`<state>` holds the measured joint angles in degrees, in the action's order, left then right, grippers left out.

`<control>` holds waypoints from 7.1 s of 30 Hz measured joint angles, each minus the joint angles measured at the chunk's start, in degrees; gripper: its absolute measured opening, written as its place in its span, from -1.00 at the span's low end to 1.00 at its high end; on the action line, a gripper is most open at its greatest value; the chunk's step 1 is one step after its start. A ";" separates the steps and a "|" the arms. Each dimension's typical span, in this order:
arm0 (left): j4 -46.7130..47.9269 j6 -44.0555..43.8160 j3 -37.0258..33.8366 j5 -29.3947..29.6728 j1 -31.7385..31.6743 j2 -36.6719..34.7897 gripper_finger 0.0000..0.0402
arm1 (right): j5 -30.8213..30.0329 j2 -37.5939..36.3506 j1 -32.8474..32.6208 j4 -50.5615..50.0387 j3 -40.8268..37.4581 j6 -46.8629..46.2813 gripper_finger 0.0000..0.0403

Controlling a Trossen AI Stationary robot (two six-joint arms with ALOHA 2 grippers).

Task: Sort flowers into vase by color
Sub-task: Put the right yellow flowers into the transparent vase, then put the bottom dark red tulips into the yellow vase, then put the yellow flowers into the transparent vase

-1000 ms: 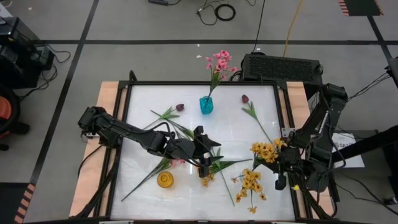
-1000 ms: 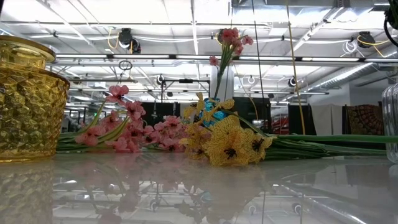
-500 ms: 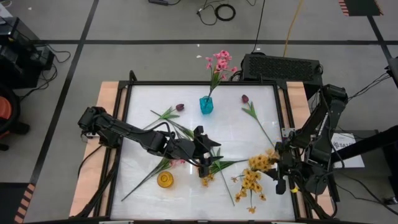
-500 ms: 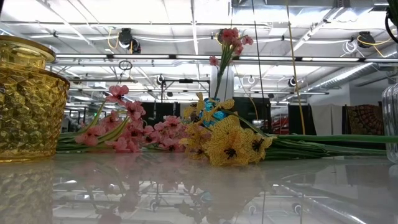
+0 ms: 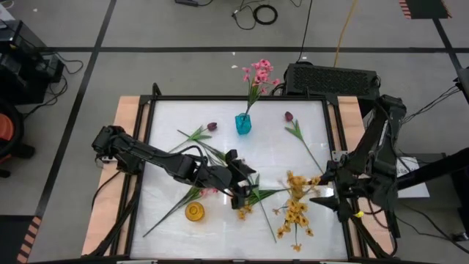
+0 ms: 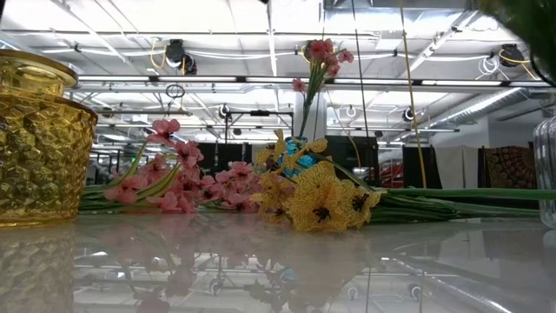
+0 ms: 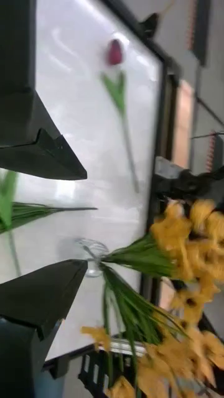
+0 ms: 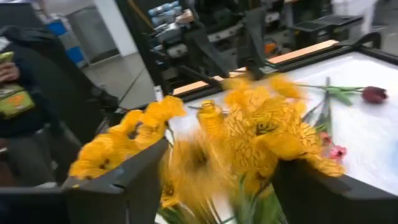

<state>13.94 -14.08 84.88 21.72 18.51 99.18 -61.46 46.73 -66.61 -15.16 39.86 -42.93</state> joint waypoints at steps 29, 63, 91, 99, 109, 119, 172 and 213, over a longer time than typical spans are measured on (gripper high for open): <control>1.81 -6.10 -3.00 -2.30 -1.66 10.32 0.13 | 7.60 -1.65 -2.51 -3.36 0.00 -0.49 0.40; -6.12 2.74 -2.93 -10.95 -0.29 18.78 0.13 | 9.35 -5.00 -2.47 -74.50 20.10 -43.00 -0.13; 1.22 2.62 -2.54 -3.72 0.90 18.93 0.13 | 4.88 -3.21 -2.34 -74.85 25.46 -34.37 -0.48; -8.10 10.34 -2.55 -7.86 0.63 21.33 0.01 | -1.50 -1.13 -2.34 -74.20 25.44 -33.42 -0.48; -11.64 27.72 -2.54 -7.94 0.65 21.57 -0.30 | -2.81 -0.95 -2.34 -69.96 25.44 -28.19 -0.48; -13.59 34.97 -2.58 -8.86 0.67 23.06 -0.32 | -3.01 -0.95 -2.34 -68.91 25.44 -26.85 -0.48; -4.02 7.78 -2.58 -2.73 -2.04 19.78 -0.16 | -7.54 -0.56 -2.34 -54.25 25.40 -9.83 -0.48; 22.44 6.07 6.01 -23.68 -10.76 18.28 -0.85 | -8.01 -0.39 -2.32 -52.31 25.40 -7.27 -0.48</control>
<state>36.38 -8.01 90.89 -1.95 7.75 117.45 -69.47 46.35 -68.93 -67.47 65.25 -50.20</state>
